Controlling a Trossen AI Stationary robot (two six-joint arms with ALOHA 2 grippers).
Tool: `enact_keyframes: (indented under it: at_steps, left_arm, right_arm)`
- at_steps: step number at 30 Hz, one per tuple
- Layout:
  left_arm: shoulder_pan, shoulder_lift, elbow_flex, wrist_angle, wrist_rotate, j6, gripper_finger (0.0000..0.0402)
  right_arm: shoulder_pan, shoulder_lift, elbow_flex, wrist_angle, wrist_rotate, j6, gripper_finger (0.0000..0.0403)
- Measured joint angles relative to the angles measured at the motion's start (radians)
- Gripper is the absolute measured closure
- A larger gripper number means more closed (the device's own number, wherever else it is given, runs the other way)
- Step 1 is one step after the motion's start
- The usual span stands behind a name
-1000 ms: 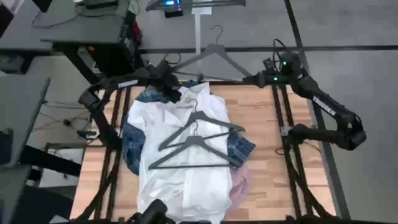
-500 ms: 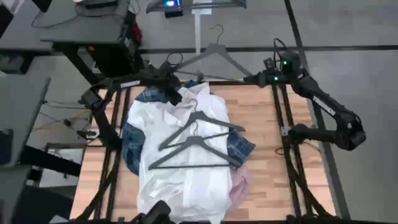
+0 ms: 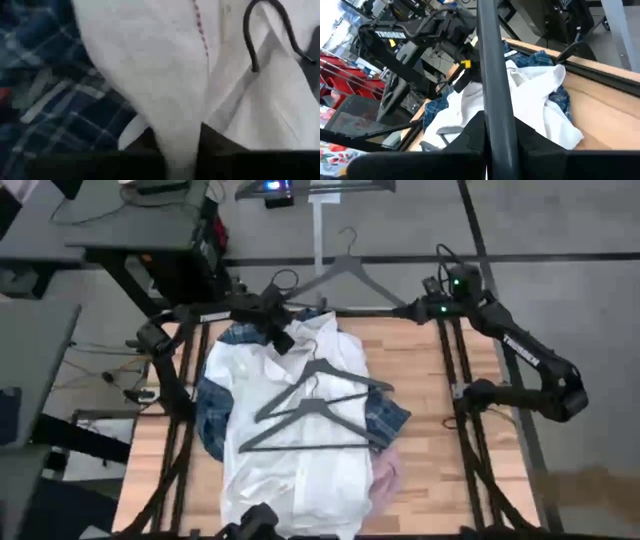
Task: Hang clothes
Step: Hang the white polo shirt on the hanger rack
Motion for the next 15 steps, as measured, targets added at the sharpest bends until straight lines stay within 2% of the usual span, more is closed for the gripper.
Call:
enact_keyframes:
  at_steps: [3, 8, 12, 15]
  left_arm:
    - [0.003, -0.054, 0.055, -0.089, -0.014, 0.03, 0.04]
    - [0.029, -0.12, 0.167, -0.23, -0.13, 0.101, 0.0401]
    - [0.059, -0.143, 0.218, -0.279, -0.137, 0.123, 0.0401]
    - [0.069, -0.16, 0.225, -0.285, -0.136, 0.131, 0.0401]
  right_arm:
    - [-0.005, -0.028, 0.0, -0.05, -0.014, -0.05, 0.0379]
    - [-0.006, -0.073, 0.0, -0.135, 0.02, -0.097, 0.0379]
    - [-0.007, -0.109, 0.0, -0.147, 0.094, -0.108, 0.0381]
    - [-0.013, -0.125, 0.0, -0.151, 0.078, -0.116, 0.0381]
